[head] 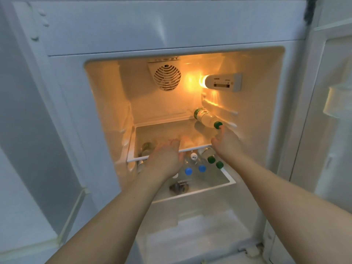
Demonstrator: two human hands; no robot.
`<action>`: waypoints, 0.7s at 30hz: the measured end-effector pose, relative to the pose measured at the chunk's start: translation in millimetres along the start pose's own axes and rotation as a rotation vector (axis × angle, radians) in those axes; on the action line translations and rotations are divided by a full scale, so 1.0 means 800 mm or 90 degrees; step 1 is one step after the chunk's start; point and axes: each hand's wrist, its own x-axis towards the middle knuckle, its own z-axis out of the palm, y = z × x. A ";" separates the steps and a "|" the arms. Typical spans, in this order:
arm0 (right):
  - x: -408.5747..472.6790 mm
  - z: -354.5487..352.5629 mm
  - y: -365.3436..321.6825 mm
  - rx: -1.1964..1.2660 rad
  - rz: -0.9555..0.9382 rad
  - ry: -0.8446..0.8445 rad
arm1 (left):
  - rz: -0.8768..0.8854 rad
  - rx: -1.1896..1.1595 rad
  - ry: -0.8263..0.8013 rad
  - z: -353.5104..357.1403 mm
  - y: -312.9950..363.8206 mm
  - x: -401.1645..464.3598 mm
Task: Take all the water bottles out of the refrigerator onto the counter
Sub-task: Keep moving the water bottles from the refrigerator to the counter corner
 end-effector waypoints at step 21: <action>0.174 0.074 0.056 -0.173 -0.009 0.003 | -0.079 -0.025 0.000 0.085 -0.025 0.135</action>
